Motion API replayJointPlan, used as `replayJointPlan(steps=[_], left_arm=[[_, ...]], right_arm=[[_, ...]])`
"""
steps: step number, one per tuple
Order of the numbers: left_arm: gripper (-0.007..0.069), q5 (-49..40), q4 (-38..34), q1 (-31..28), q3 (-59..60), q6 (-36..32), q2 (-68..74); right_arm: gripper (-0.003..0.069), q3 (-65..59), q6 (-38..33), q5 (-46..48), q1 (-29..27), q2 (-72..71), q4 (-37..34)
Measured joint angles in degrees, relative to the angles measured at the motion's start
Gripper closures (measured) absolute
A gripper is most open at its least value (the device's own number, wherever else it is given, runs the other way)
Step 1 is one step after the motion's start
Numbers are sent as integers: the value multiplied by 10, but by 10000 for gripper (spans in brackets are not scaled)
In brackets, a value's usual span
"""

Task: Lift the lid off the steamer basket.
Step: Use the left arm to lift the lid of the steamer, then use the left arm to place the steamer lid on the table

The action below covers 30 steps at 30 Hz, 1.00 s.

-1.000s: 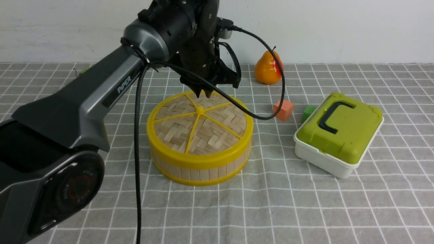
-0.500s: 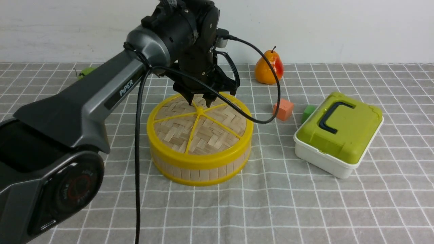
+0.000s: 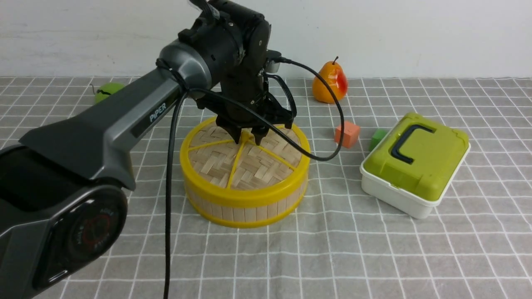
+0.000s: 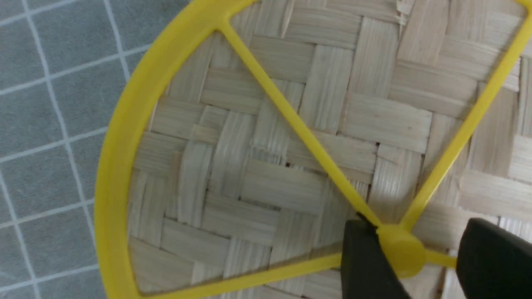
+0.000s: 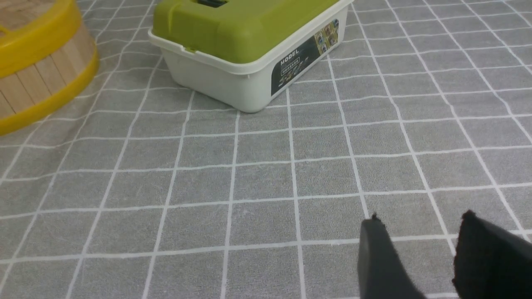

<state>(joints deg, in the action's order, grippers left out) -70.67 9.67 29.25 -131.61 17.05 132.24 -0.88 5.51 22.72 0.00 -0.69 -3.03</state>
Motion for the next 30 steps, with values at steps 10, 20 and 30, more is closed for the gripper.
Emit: replayJointPlan(steps=[10,20,30], left_arm=[[434,-3,18,3,5,13,-2],[519,-3,11,3,3,21,-5],[519,-6,54,-6,-39,8,-171]], right_arm=[[418,0,0,0,0,0,0],[418,0,0,0,0,0,0],[418,0,0,0,0,0,0]])
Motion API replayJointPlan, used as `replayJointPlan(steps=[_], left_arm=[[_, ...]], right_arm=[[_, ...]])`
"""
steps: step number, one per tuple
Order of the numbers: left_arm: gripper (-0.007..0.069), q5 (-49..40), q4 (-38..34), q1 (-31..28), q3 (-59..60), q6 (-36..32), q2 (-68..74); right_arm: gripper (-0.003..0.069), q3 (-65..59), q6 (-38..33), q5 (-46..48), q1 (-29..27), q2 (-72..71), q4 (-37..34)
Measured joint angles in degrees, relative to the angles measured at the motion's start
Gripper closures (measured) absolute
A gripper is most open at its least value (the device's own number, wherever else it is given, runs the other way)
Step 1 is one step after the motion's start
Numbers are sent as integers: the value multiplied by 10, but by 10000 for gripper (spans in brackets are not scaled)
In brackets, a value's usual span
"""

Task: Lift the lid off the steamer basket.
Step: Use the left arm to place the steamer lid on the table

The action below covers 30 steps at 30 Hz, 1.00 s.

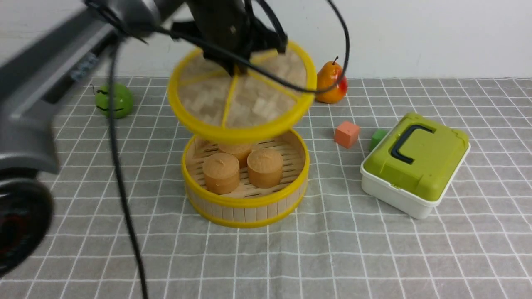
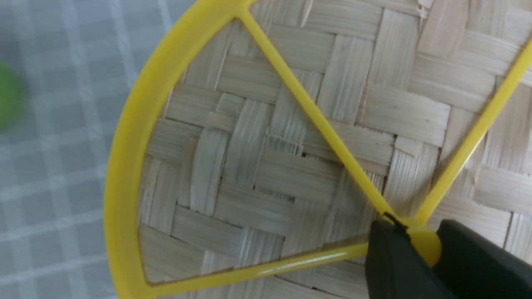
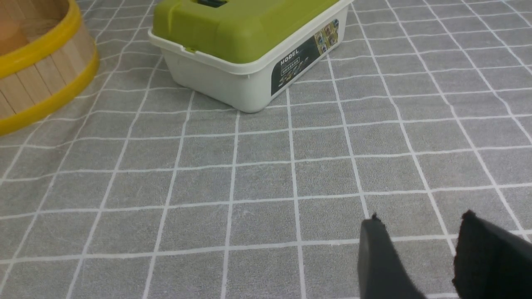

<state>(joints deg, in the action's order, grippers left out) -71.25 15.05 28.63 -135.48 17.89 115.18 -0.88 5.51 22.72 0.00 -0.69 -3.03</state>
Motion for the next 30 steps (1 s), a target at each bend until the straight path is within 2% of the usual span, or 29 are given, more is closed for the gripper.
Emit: replayJointPlan(steps=[2,4,7,11,12,13,17,20,25,28,29,30], left_arm=[[519,0,23,-5,8,-2,-30],[519,0,61,-30,61,2,-114],[519,0,80,-57,141,13,-174],[519,30,87,-131,366,57,-246],[519,35,87,-131,376,60,-246],[519,77,86,-154,442,82,-249],[519,229,86,-201,583,149,-222],[519,309,101,-208,624,174,-175],[515,384,111,-208,630,189,-113],[429,411,117,-208,630,194,-88],[421,411,117,-208,630,195,-89],[368,406,116,-208,630,200,-89]], right_arm=[[418,0,0,0,0,0,0],[418,0,0,0,0,0,0],[418,0,0,0,0,0,0],[418,0,0,0,0,0,0],[418,0,0,0,0,0,0],[418,0,0,0,0,0,0],[418,0,0,0,0,0,0],[418,0,0,0,0,0,0],[418,0,0,0,0,0,0],[418,0,0,0,0,0,0],[418,0,0,0,0,0,0],[418,0,0,0,0,0,0]])
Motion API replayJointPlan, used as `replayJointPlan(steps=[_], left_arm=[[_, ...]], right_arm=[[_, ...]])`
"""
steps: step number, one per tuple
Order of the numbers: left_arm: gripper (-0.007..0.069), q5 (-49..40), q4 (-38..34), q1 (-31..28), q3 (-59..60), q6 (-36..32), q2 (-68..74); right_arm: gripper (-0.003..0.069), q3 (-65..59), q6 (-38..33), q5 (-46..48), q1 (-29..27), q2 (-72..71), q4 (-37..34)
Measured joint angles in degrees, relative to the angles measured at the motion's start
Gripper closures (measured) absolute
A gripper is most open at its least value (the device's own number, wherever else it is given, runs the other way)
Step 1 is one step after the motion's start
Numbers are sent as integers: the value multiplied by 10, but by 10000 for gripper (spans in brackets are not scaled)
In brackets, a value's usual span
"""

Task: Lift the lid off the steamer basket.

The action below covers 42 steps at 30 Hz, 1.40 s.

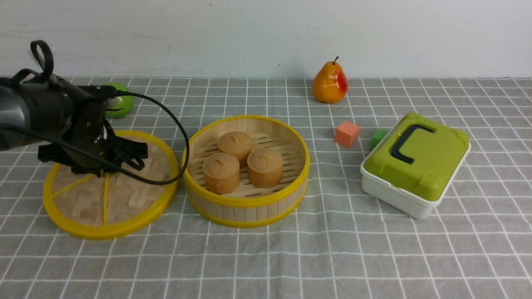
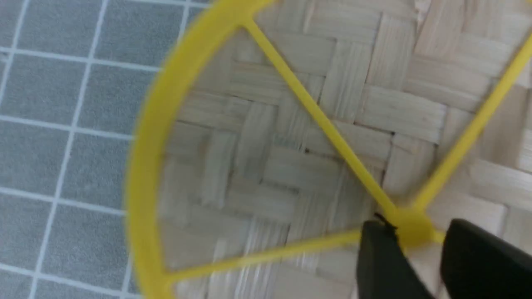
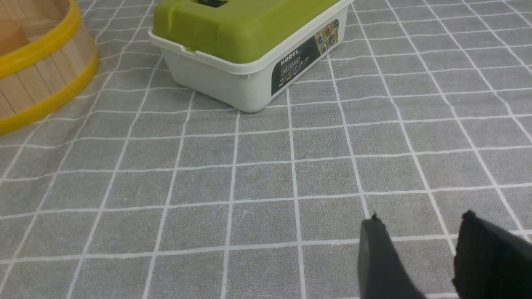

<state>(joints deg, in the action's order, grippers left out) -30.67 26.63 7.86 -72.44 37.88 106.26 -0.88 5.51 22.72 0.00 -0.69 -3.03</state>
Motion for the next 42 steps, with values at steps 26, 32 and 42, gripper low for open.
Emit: replayJointPlan(steps=[26,32,42], left_arm=[[637,57,-103,2,380,-16,-868],[637,30,-138,2,539,-19,-1020],[637,19,-166,2,639,-22,-1070]], right_arm=[[418,0,0,0,0,0,0],[418,0,0,0,0,0,0],[418,0,0,0,0,0,0]])
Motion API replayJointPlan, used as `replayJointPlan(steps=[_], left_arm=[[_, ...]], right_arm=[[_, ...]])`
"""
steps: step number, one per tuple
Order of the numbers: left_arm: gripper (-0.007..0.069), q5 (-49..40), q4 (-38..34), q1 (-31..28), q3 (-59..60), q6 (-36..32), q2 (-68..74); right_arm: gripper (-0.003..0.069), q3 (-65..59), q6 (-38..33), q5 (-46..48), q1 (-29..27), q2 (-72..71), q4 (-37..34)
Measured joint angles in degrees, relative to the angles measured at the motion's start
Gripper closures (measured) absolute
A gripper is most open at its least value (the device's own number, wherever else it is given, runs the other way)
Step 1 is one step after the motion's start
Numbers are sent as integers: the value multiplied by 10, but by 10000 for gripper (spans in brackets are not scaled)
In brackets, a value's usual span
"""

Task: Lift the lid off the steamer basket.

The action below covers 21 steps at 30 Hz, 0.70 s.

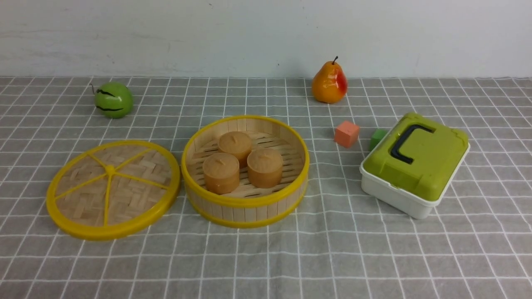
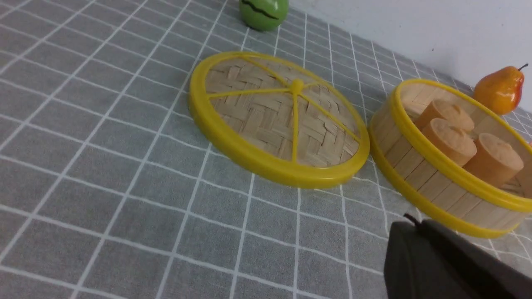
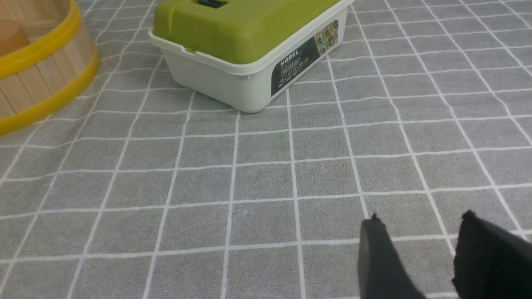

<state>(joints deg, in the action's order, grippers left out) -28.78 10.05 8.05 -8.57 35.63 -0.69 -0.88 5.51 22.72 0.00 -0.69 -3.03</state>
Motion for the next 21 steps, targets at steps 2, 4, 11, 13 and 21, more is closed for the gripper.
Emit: replayJointPlan(steps=[2,4,11,13,21], left_arm=[[637,2,-12,0,2,-26,0],[637,13,-13,0,13,-62,0],[637,32,-58,1,94,-182,0],[637,48,-75,1,100,-221,0],[637,62,-100,1,103,-263,0]], right_arm=[[418,0,0,0,0,0,0],[418,0,0,0,0,0,0],[418,0,0,0,0,0,0],[418,0,0,0,0,0,0],[418,0,0,0,0,0,0]])
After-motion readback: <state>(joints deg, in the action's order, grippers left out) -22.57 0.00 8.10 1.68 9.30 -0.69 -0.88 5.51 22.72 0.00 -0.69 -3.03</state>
